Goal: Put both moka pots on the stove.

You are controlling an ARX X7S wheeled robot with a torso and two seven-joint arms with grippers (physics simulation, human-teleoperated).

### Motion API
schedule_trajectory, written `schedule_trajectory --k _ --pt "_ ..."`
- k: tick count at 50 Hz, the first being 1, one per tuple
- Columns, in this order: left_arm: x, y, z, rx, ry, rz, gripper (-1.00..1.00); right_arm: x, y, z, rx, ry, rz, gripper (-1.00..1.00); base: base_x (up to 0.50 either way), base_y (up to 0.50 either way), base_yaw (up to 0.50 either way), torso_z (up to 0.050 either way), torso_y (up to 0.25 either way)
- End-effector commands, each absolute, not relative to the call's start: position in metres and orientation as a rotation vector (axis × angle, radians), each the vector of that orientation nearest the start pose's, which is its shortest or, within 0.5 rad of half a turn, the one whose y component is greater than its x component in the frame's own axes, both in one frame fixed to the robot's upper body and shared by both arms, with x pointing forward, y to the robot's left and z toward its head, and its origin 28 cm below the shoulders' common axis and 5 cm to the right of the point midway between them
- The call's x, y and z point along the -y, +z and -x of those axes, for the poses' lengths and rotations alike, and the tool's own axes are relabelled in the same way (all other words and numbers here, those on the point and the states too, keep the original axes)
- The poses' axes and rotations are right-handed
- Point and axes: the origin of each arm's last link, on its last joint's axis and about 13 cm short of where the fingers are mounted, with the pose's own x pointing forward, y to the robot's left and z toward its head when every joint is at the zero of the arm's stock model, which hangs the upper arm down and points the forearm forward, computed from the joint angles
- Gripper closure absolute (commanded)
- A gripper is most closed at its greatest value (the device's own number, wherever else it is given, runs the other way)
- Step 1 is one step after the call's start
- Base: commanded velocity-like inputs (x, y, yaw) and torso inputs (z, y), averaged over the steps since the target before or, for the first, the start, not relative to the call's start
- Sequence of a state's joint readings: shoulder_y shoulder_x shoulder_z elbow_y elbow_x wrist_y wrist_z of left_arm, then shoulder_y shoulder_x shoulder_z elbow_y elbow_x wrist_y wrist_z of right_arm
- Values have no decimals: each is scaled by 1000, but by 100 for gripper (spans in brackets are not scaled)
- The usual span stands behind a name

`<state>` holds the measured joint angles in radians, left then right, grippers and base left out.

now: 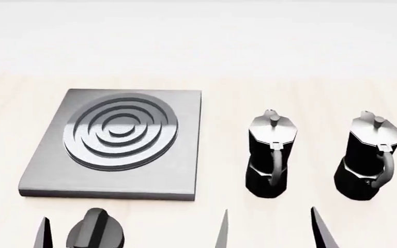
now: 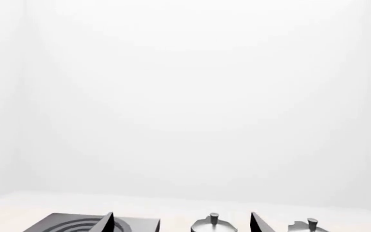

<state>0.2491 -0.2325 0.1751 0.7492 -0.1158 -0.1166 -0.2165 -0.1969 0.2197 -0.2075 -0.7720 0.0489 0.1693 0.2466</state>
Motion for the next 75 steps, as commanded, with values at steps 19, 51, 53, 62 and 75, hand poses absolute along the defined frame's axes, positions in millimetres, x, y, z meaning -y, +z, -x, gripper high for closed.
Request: schedule_trajectory --k 19,51,53,62,75 --pt "-199 112 -143 339 -76 7 -100 85 120 -149 374 58 26 -100 0 115 0 0 0" --pt "-198 111 -144 334 -80 7 -100 84 118 -152 359 53 32 -100 0 188 0 0 0" --pt "-198 111 -144 334 -80 6 -100 85 119 -153 358 44 30 -100 0 0 0 0 0" --pt "-197 111 -144 335 -82 3 -100 93 132 -169 306 7 67 -100 0 0 0 0 0" --pt "-198 109 -145 328 -81 9 -100 117 183 -221 268 -9 96 -100 0 0 0 0 0"
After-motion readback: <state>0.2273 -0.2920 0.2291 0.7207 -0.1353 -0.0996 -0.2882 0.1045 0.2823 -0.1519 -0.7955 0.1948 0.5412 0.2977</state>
